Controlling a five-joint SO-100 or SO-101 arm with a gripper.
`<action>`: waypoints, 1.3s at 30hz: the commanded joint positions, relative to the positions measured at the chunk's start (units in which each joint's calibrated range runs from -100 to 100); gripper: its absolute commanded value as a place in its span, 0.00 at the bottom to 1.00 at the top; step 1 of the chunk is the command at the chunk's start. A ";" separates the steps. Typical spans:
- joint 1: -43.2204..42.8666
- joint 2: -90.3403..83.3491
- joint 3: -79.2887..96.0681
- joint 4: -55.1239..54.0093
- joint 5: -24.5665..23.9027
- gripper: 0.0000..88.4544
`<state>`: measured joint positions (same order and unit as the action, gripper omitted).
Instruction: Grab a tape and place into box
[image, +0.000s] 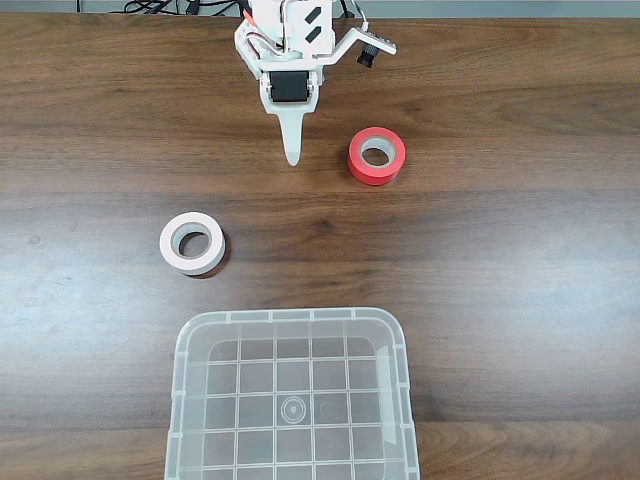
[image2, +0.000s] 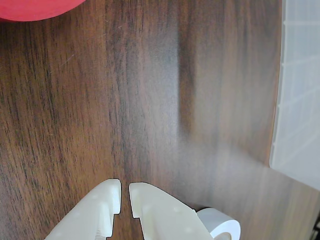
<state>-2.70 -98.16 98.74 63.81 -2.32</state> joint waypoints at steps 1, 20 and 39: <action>0.22 -0.96 -7.06 -1.48 -0.47 0.02; -21.80 0.65 -14.24 -0.54 -0.42 0.01; -22.09 64.69 -57.87 6.73 -0.26 0.01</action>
<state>-24.49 -49.85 60.20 65.08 -2.32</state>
